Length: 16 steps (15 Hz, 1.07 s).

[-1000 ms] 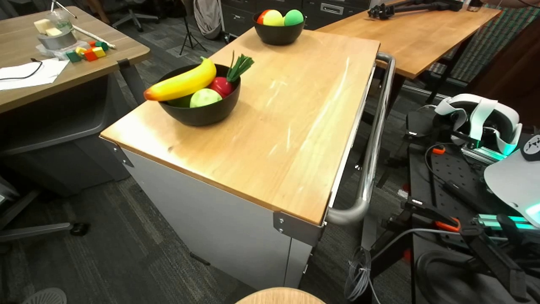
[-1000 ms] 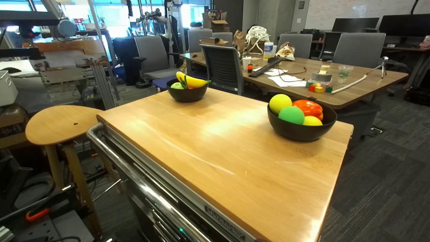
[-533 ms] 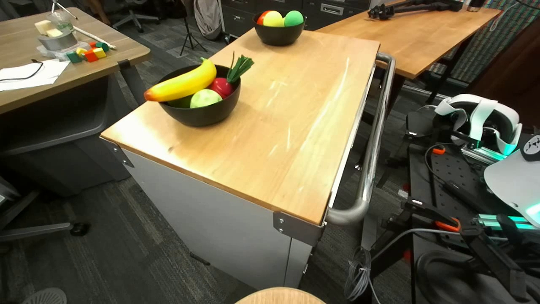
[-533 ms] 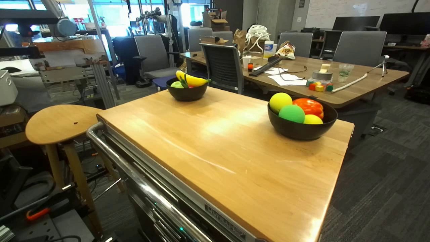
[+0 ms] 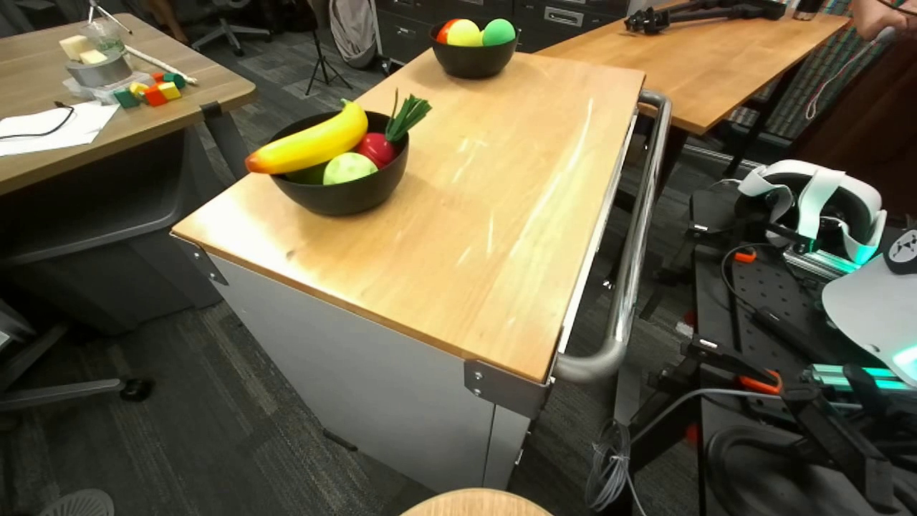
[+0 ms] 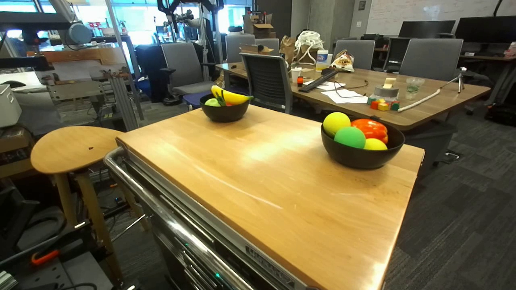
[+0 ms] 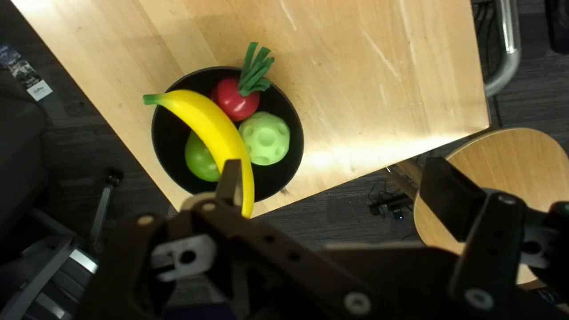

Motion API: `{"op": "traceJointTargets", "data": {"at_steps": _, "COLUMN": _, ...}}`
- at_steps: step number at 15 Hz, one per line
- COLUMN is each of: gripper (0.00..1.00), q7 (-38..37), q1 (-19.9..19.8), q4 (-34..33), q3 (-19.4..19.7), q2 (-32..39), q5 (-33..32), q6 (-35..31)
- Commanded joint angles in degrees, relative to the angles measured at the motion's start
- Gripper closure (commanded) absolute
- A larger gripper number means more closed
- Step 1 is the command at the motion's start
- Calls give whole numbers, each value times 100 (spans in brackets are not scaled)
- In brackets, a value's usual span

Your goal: Take the fruits and vegetables out of the bowls and put them on the table

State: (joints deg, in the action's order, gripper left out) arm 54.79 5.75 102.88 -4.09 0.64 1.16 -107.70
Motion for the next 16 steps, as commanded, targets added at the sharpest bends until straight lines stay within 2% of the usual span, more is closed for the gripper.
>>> {"op": "traceJointTargets", "data": {"at_steps": 1, "gripper": 0, "q7": 515, "q1": -77, "q4": -229, "q3": -34, "q2": 525, "q5": 195, "q6": -602}}
{"op": "traceJointTargets", "data": {"at_steps": 3, "gripper": 0, "q7": 429, "q1": -108, "q4": -474, "q3": -69, "q2": 916, "q5": 302, "q6": -755}}
{"op": "traceJointTargets", "data": {"at_steps": 4, "gripper": 0, "q7": 303, "q1": -98, "q4": -104, "q3": -77, "q2": 566, "q5": 107, "q6": -638}}
{"op": "traceJointTargets", "data": {"at_steps": 7, "gripper": 0, "q7": 297, "q1": -122, "q4": -295, "q3": -102, "q2": 901, "q5": 156, "q6": -738}}
{"op": "traceJointTargets", "data": {"at_steps": 10, "gripper": 0, "q7": 297, "q1": -124, "q4": -370, "q3": -105, "q2": 926, "q5": 161, "q6": -737}}
{"op": "traceJointTargets", "data": {"at_steps": 13, "gripper": 0, "q7": 794, "q1": -181, "q4": 193, "q3": -147, "q2": 834, "q5": 262, "q6": -2111}}
{"op": "traceJointTargets", "data": {"at_steps": 16, "gripper": 0, "q7": 1197, "q1": -248, "q4": 525, "q3": -218, "q2": 974, "q5": 508, "q6": -3022}}
